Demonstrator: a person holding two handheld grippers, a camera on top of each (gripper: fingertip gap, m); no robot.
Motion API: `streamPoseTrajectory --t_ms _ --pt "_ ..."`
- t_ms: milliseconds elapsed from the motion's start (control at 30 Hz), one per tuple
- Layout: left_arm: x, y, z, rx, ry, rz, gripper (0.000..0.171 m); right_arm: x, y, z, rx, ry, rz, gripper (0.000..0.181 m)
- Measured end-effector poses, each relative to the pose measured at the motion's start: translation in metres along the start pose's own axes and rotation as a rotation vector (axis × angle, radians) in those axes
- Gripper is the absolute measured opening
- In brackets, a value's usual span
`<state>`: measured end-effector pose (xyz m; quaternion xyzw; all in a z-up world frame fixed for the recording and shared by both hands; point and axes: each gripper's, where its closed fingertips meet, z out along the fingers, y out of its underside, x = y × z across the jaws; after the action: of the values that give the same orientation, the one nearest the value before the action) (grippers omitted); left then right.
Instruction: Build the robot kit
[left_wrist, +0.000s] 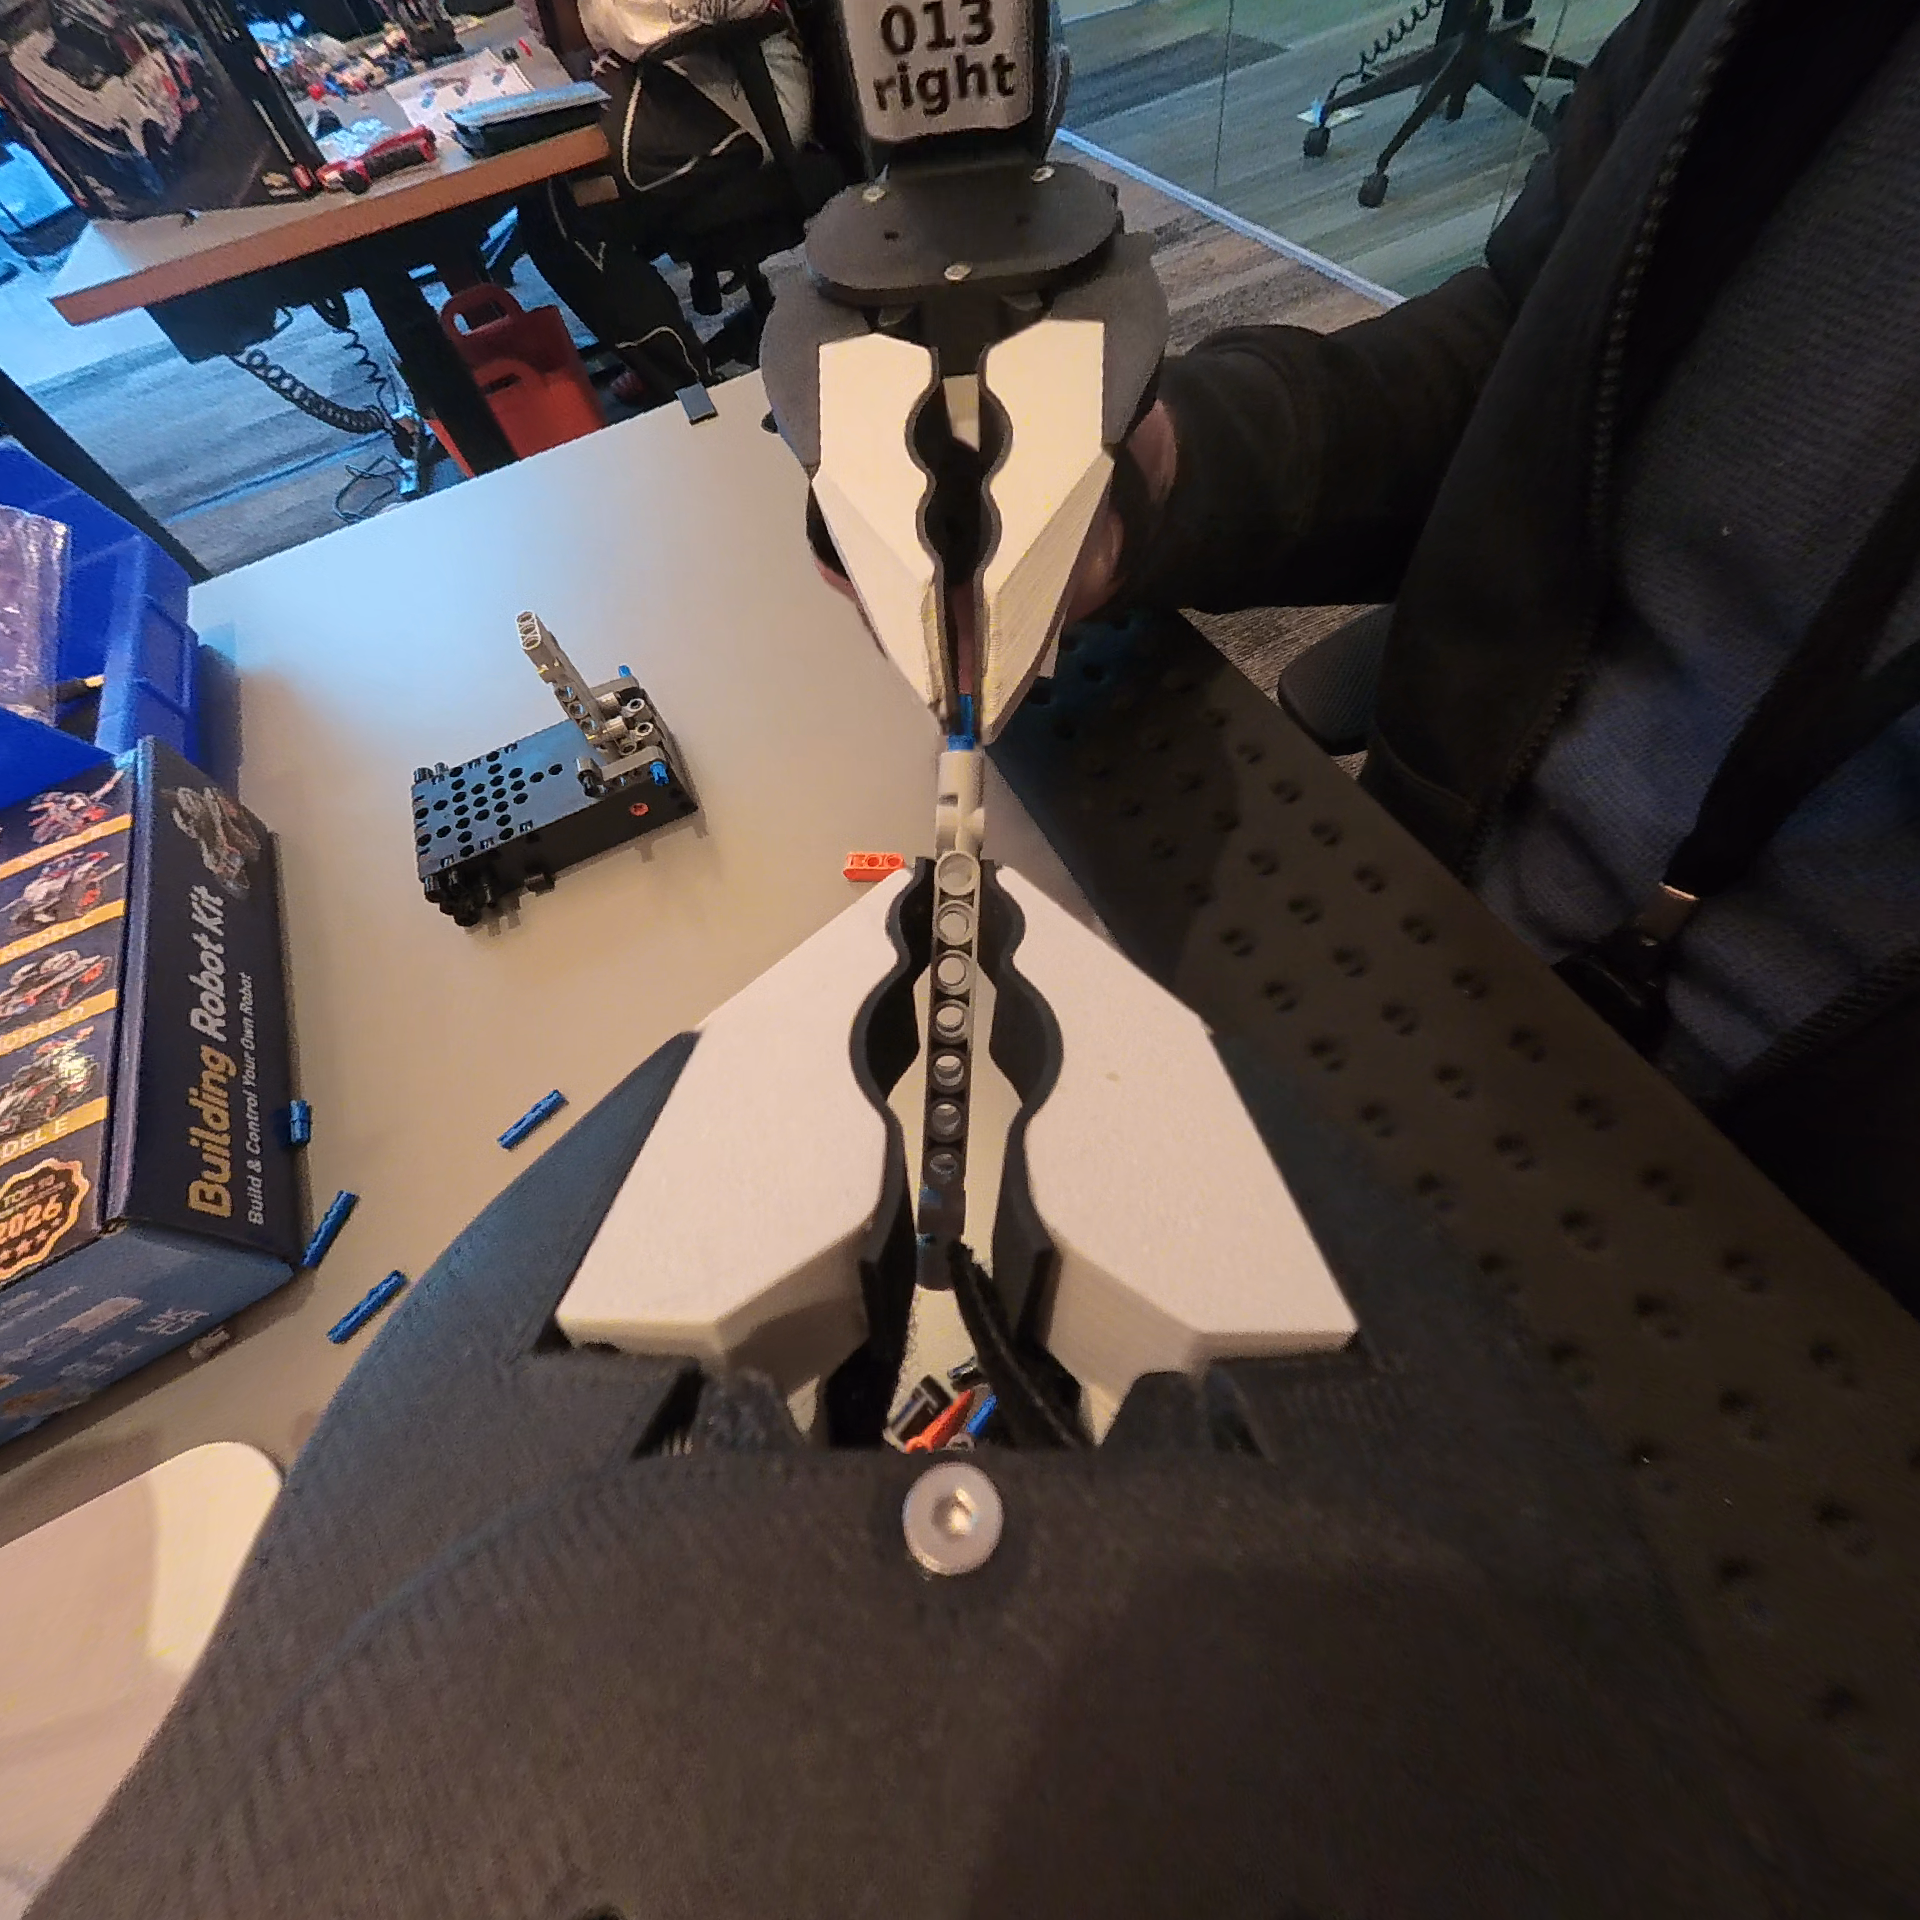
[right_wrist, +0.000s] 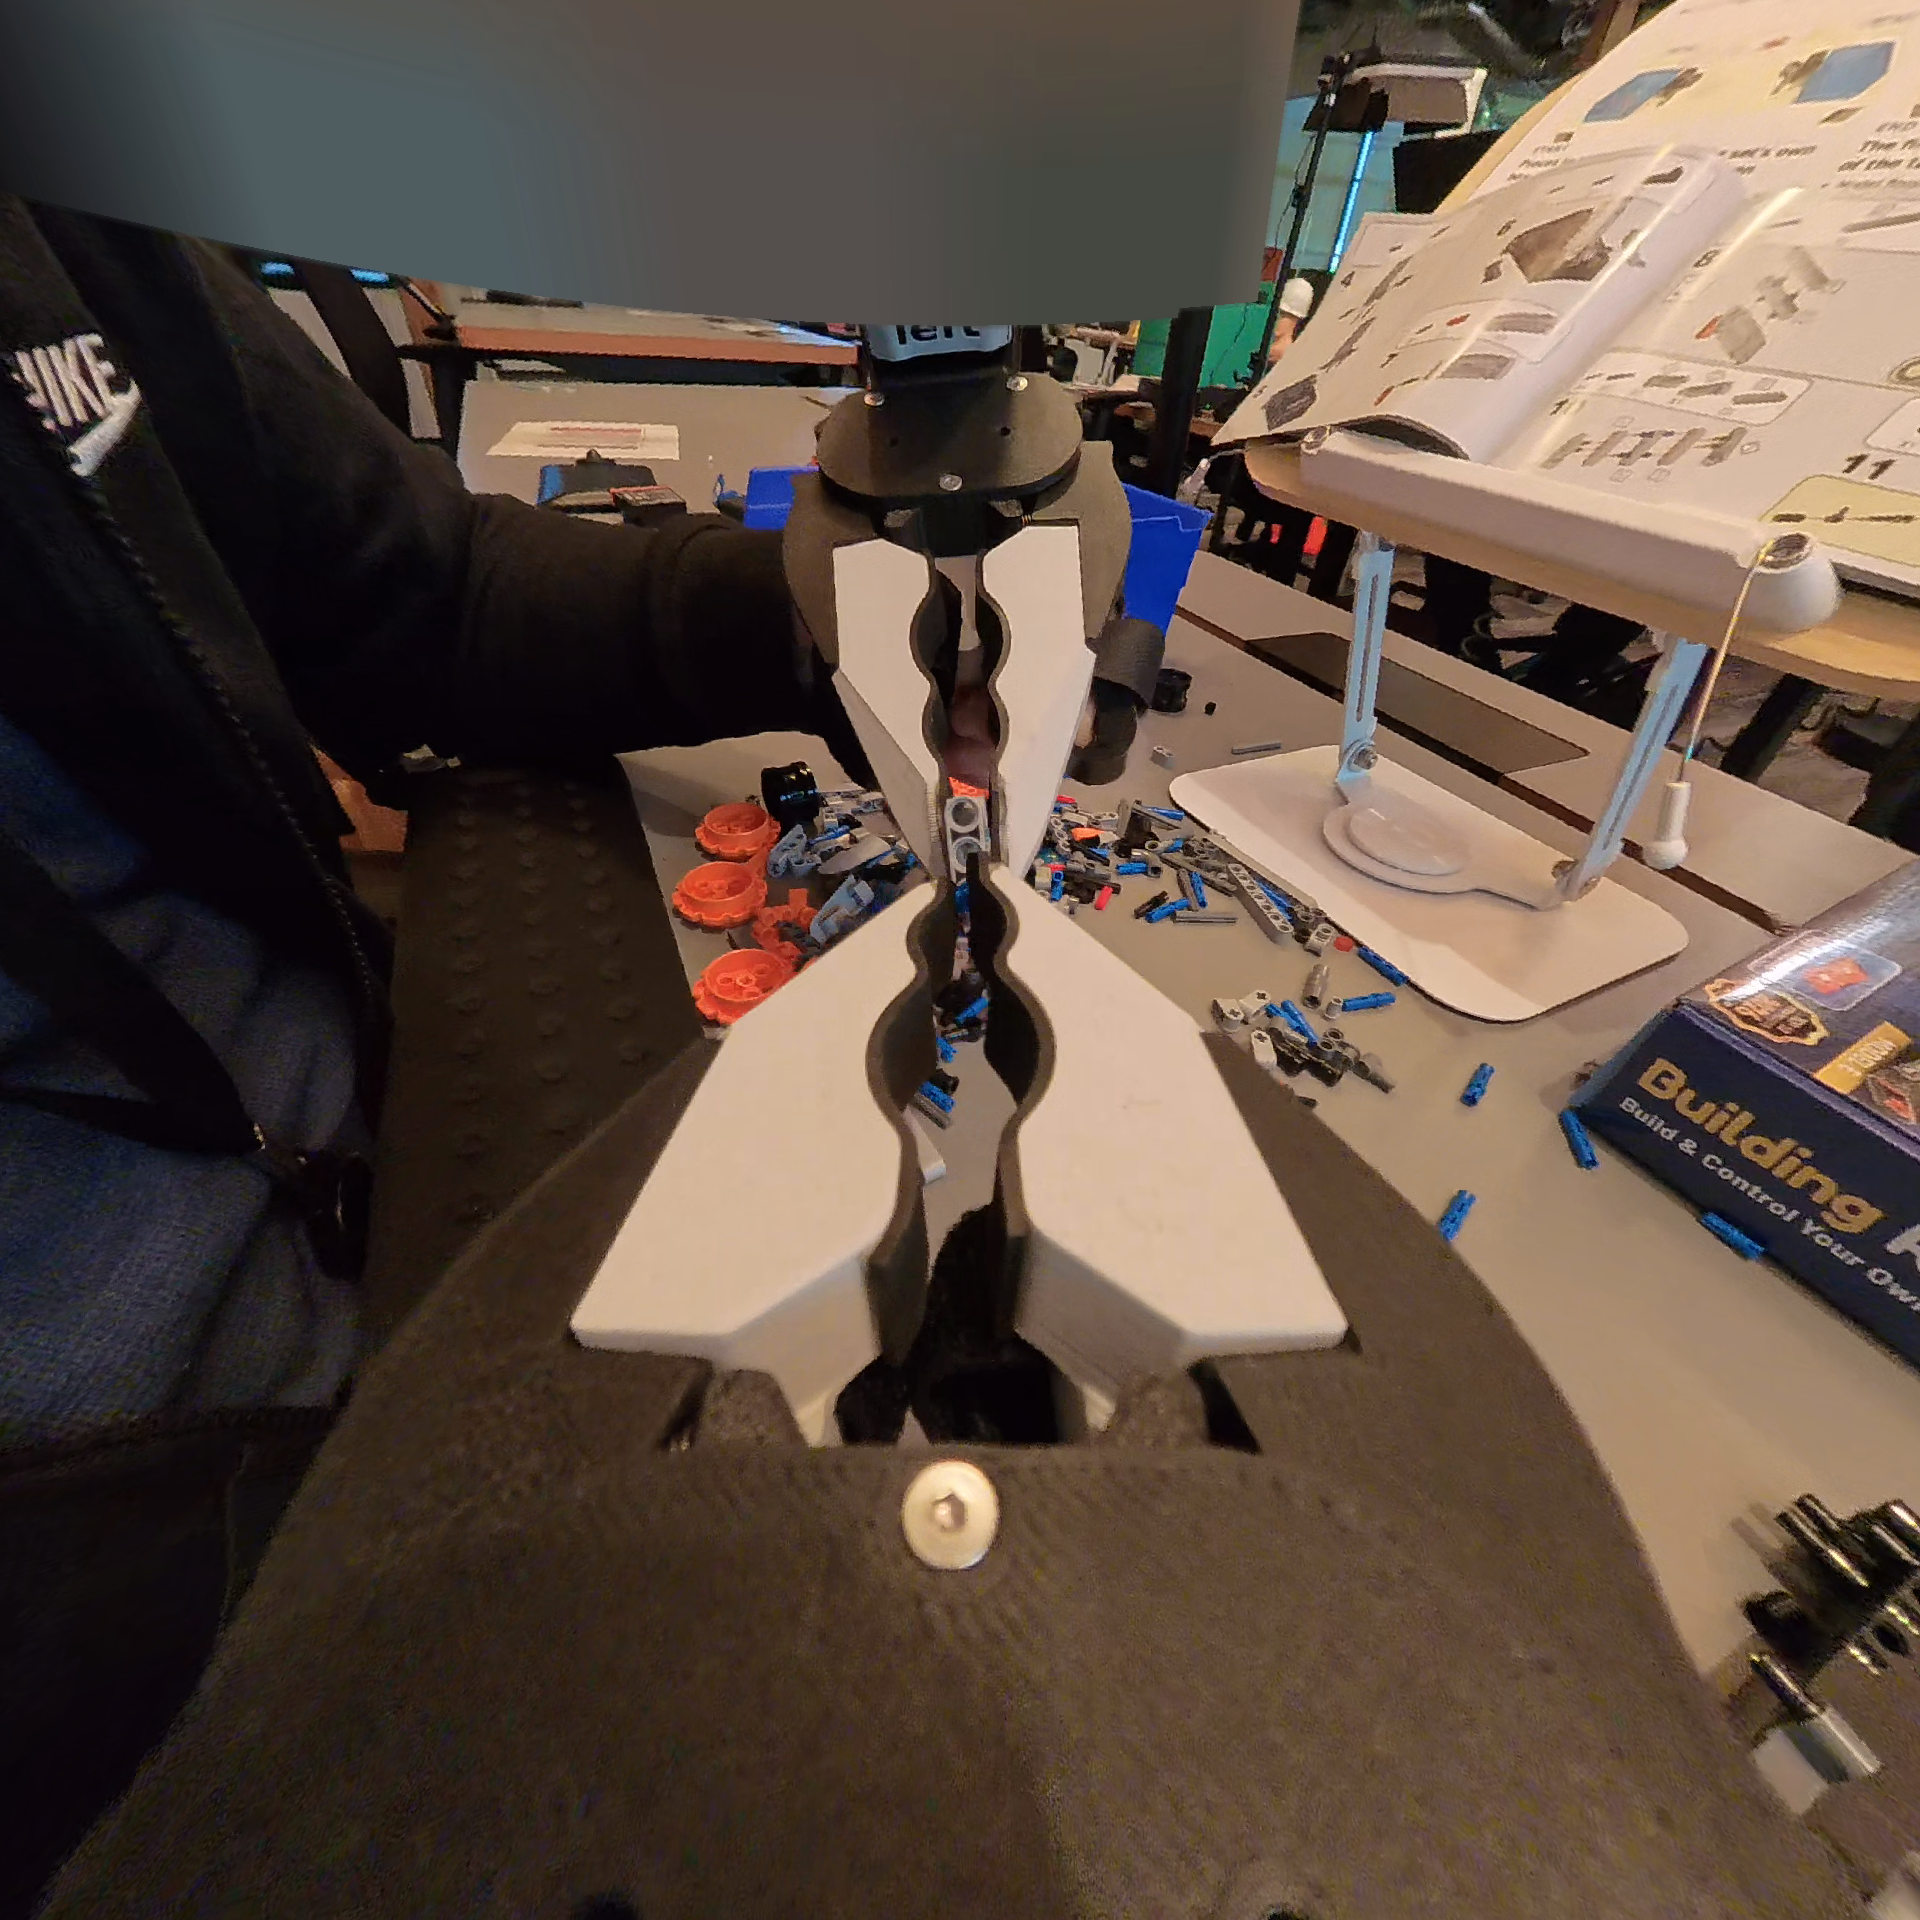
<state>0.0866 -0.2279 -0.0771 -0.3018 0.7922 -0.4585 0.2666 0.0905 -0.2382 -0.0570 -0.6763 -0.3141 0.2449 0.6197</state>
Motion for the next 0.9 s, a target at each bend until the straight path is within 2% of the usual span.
streamPoseTrajectory --t_ms 267,600,833,900 --pt "0.002 0.002 0.007 -0.031 -0.009 0.032 0.005 -0.003 0.003 0.004 -0.014 -0.024 0.002 0.0" --pt "0.001 -0.01 0.004 0.023 0.002 0.011 0.006 0.0 -0.008 -0.007 0.109 -0.098 0.127 0.0" --pt "0.001 -0.017 0.002 0.069 0.01 -0.011 0.006 0.002 -0.007 -0.012 0.127 -0.099 0.153 0.0" --pt "-0.001 -0.011 0.004 0.039 -0.004 -0.004 0.005 -0.001 -0.014 -0.014 0.164 -0.115 0.162 0.0"
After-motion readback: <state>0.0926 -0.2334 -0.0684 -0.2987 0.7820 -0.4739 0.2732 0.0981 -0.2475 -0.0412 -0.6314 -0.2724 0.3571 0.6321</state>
